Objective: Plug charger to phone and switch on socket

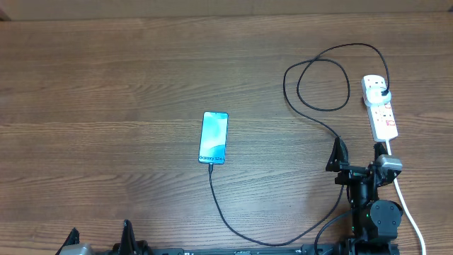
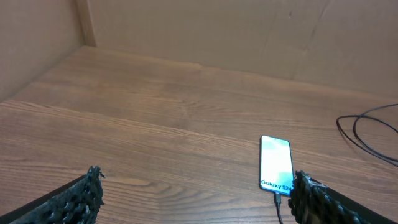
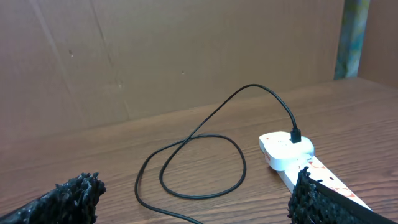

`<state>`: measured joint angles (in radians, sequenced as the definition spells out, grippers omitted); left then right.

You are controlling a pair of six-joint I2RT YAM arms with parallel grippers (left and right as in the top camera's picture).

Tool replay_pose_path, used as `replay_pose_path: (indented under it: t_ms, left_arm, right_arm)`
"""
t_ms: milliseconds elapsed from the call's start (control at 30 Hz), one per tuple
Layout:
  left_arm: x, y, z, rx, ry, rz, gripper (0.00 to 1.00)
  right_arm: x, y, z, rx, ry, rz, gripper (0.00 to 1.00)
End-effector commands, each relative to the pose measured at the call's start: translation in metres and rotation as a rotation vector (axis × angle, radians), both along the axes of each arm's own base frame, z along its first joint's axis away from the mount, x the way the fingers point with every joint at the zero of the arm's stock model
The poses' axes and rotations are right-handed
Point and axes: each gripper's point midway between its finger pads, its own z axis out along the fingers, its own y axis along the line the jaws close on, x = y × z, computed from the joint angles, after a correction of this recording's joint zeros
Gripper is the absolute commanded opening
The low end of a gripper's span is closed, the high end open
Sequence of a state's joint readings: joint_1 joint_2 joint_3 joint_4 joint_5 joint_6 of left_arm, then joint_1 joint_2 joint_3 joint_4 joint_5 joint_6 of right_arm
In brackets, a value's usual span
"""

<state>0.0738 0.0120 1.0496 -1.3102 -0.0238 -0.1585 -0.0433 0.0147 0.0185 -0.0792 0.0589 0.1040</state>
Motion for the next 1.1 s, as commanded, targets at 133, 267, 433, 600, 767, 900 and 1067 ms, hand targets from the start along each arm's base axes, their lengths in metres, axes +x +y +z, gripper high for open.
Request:
replay_pose_path:
  t_ms: [133, 267, 433, 600, 767, 900, 1067]
  left_arm:
    - [-0.002, 0.002, 0.001, -0.010, -0.013, 0.016, 1.00]
    - [-0.001, 0.004, 0.002, 0.008, -0.015, -0.006, 0.99]
    - [0.017, -0.009, 0.011, 0.000, -0.070, -0.101, 1.00]
    - [0.060, -0.022, 0.005, 0.030, -0.123, -0.179, 1.00]
    - [0.102, -0.030, -0.035, 0.019, -0.095, -0.231, 1.00]
    - [0.124, -0.037, -0.063, 0.014, -0.083, -0.264, 1.00]
    - [0.147, -0.040, -0.086, 0.013, -0.113, -0.275, 1.00]
  right_arm:
    - [0.000, 0.001, -0.002, -0.008, -0.003, 0.005, 1.00]
    - [0.000, 0.001, -0.002, -0.008, -0.003, 0.004, 1.00]
    - [0.000, 0.001, -0.002, -0.008, -0.003, 0.004, 1.00]
    - [0.000, 0.001, -0.002, -0.008, -0.003, 0.004, 1.00]
    - [0.000, 0.001, -0.002, -0.008, -0.003, 0.004, 1.00]
    - [0.000, 0.001, -0.002, -0.008, -0.003, 0.004, 1.00]
    - [0.000, 0.001, -0.002, -0.008, -0.003, 0.004, 1.00]
